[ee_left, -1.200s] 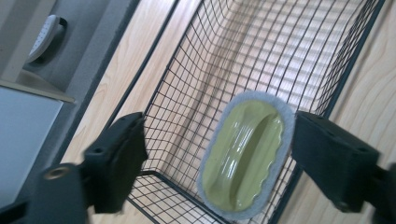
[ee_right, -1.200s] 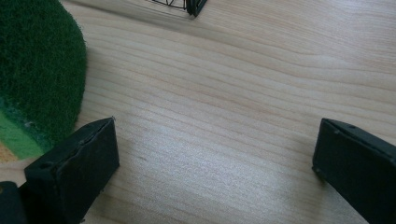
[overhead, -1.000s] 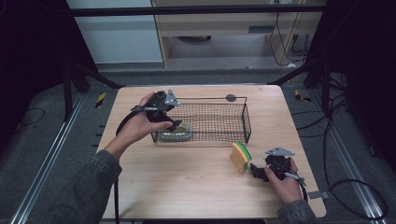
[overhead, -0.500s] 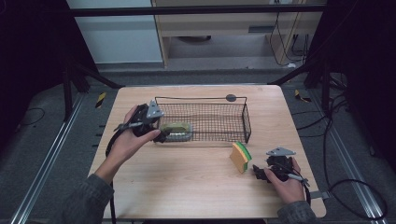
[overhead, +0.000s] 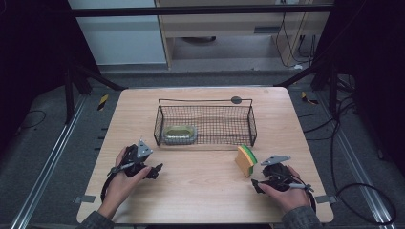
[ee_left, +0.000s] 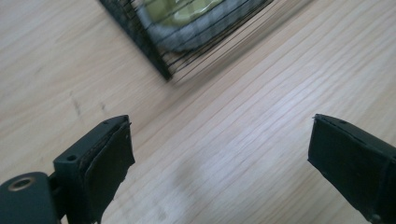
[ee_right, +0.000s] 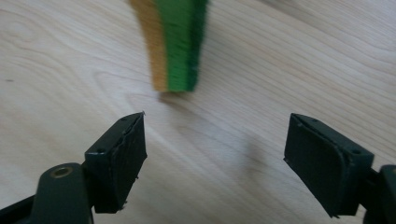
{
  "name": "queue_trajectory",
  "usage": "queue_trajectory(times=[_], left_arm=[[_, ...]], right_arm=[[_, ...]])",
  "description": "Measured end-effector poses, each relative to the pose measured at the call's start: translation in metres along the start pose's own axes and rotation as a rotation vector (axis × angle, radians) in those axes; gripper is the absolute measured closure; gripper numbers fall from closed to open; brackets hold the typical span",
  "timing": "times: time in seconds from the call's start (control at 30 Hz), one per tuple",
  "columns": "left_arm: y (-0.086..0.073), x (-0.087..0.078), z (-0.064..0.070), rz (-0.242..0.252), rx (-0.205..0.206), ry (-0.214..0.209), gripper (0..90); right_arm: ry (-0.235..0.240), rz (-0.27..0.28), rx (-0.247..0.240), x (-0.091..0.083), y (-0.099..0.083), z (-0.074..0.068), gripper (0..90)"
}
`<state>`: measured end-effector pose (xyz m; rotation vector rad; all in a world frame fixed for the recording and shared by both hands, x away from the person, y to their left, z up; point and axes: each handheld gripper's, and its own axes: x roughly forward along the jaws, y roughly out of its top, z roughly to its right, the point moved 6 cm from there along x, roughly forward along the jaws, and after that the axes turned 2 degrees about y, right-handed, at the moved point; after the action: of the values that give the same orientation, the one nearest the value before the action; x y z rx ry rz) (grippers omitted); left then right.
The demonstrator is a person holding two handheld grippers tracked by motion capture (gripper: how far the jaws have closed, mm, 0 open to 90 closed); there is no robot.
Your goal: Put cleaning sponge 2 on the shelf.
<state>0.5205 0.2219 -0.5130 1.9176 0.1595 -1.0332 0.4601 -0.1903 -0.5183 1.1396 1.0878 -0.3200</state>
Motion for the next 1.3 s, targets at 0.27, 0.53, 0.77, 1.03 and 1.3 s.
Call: queue_trajectory(times=[0.27,0.53,0.77,1.03,1.3], left_arm=[[-0.017,0.01,-0.005,-0.027,-0.081,-0.042,5.8],[-0.022,0.021,0.003,-0.041,-0.08,-0.08,4.7],[-0.026,0.026,0.001,-0.006,-0.116,-0.129,0.0],[-0.026,0.029,0.0,0.04,-0.128,-0.128,0.0],[-0.026,0.029,0.0,0.04,-0.126,-0.128,0.0]], right_arm=[[0.008,-0.085,0.003,-0.016,0.024,-0.012,25.2],[0.022,-0.116,-0.006,-0.031,0.057,-0.012,24.4],[0.04,-0.152,-0.02,-0.019,0.071,-0.009,27.5],[0.06,-0.165,-0.007,-0.006,0.091,-0.006,37.1],[0.078,-0.183,-0.019,-0.003,0.097,-0.008,63.7]])
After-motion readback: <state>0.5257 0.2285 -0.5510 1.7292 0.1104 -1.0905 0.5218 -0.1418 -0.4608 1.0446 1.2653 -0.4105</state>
